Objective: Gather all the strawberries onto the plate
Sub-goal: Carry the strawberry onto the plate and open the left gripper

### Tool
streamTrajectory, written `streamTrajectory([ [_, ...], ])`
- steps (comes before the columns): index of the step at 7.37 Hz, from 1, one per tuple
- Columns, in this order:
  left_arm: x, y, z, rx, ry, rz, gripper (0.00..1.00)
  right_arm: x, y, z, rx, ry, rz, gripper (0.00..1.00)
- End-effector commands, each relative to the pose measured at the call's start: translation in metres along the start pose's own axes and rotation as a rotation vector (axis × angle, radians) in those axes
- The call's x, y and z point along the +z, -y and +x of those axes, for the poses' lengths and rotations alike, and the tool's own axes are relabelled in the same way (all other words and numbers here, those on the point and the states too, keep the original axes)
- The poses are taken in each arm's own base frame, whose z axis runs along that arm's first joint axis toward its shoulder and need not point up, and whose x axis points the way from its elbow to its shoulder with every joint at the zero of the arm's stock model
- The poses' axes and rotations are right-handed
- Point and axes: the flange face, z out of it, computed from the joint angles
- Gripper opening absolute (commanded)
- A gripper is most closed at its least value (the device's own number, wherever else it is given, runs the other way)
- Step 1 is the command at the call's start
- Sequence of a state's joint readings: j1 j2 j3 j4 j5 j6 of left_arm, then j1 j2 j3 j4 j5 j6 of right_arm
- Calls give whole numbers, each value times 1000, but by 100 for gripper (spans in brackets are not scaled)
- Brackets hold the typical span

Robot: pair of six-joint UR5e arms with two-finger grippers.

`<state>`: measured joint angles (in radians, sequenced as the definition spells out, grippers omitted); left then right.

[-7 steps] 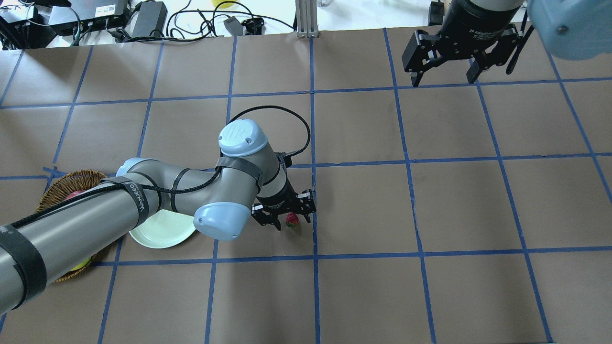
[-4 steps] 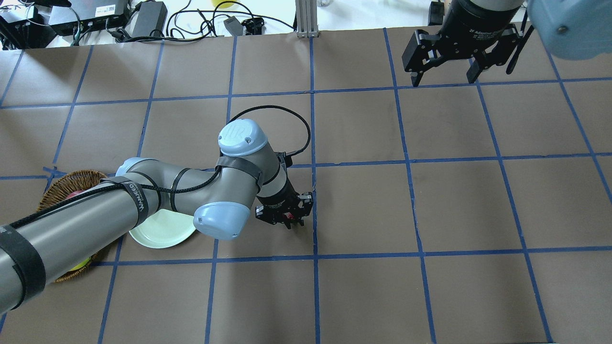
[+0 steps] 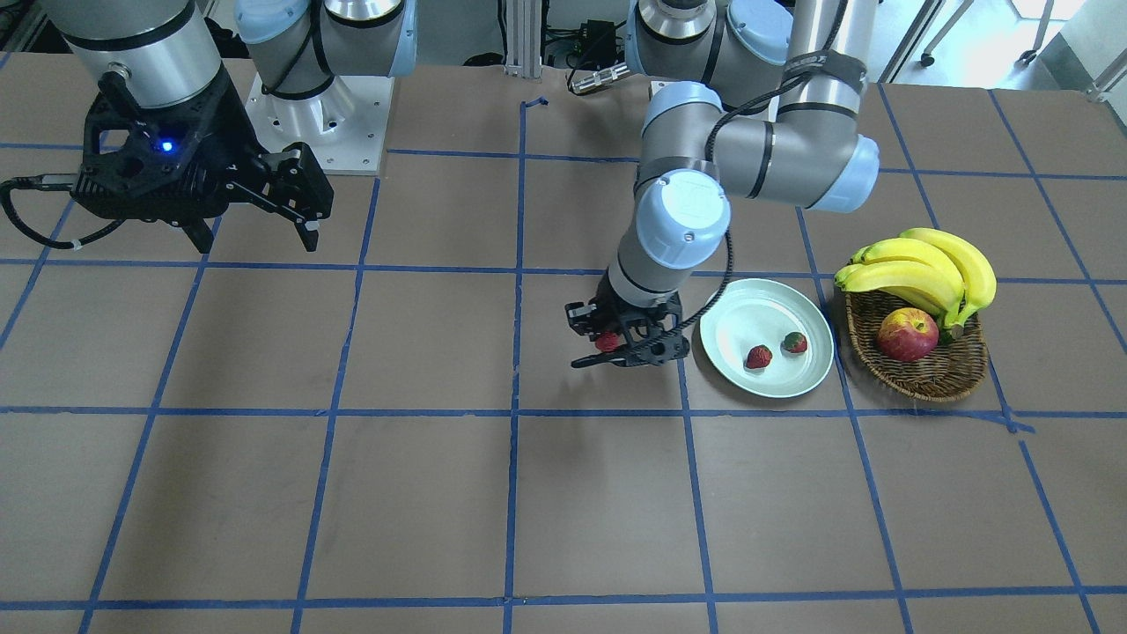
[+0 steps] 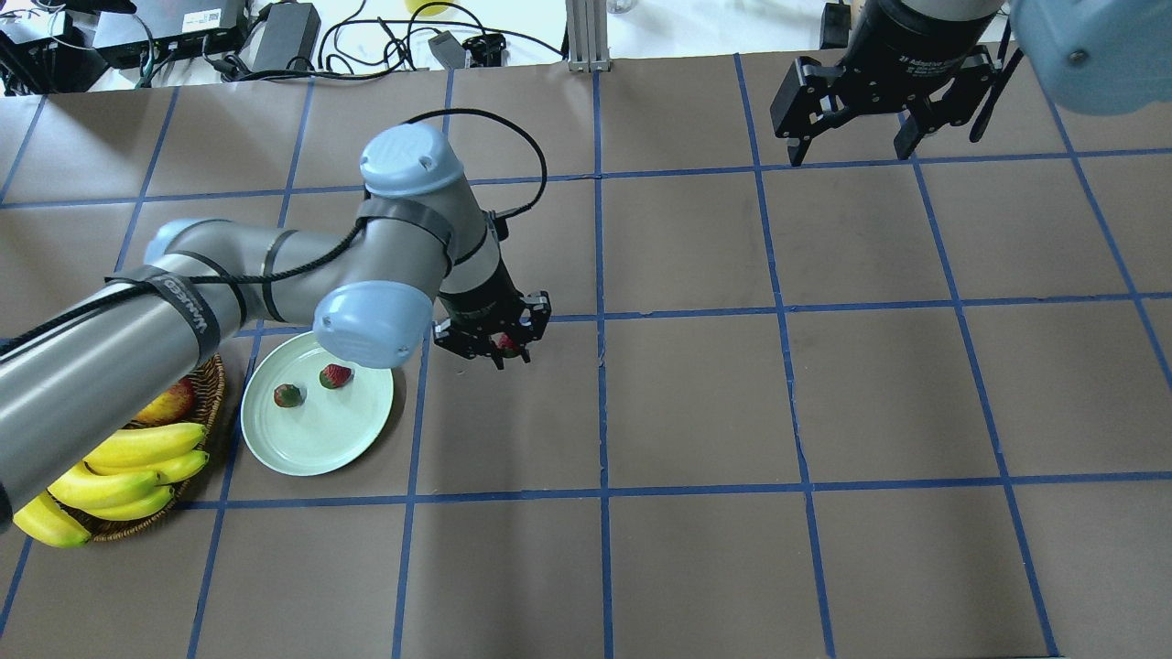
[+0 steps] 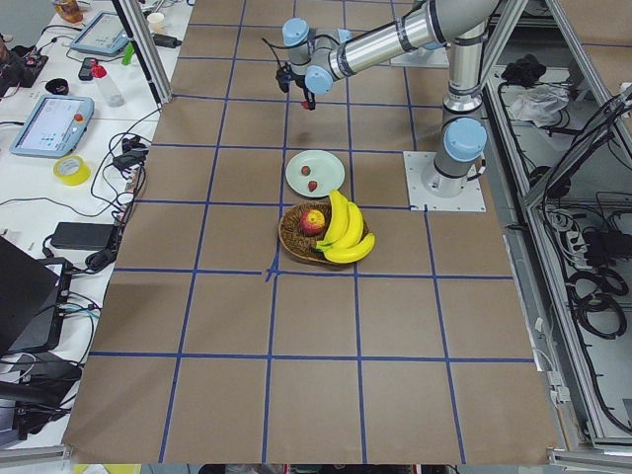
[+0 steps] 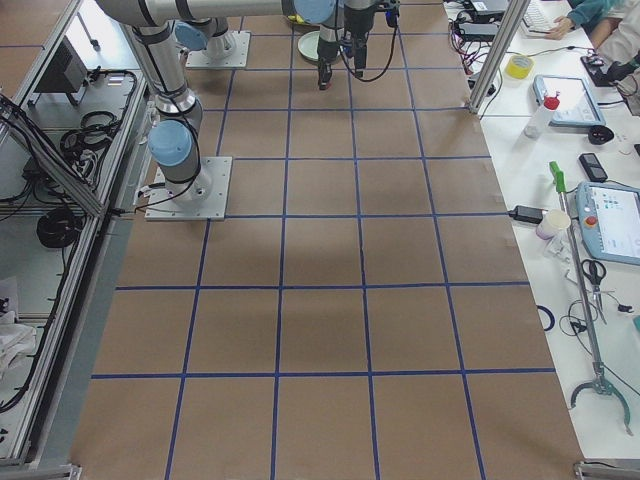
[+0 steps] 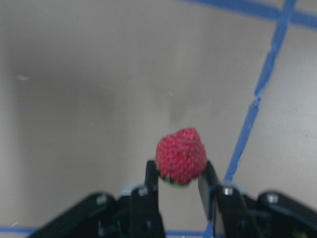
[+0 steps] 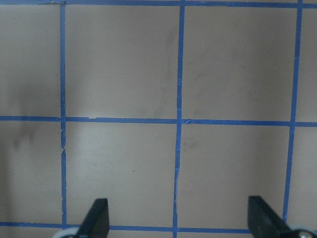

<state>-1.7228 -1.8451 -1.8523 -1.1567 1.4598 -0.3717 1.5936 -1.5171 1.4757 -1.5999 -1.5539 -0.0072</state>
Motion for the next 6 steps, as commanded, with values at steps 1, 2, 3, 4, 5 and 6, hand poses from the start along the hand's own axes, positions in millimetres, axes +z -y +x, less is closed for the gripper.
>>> streamTrajectory([
  [1, -26, 42, -85, 2, 132, 14, 0, 0, 0, 0, 1, 0, 0, 100],
  [2, -22, 52, -119, -1, 133, -37, 0, 0, 0, 0, 1, 0, 0, 100],
  [3, -7, 53, -152, -12, 133, -85, 0, 0, 0, 0, 1, 0, 0, 100],
  [4, 11, 48, -177, -54, 126, -134, 0, 0, 0, 0, 1, 0, 0, 100],
  [5, 19, 46, -190, -64, 121, -155, 4, 0, 0, 0, 1, -2, 0, 100],
  [6, 19, 46, -190, -66, 119, -154, 92, 1, 0, 0, -1, 0, -2, 100],
])
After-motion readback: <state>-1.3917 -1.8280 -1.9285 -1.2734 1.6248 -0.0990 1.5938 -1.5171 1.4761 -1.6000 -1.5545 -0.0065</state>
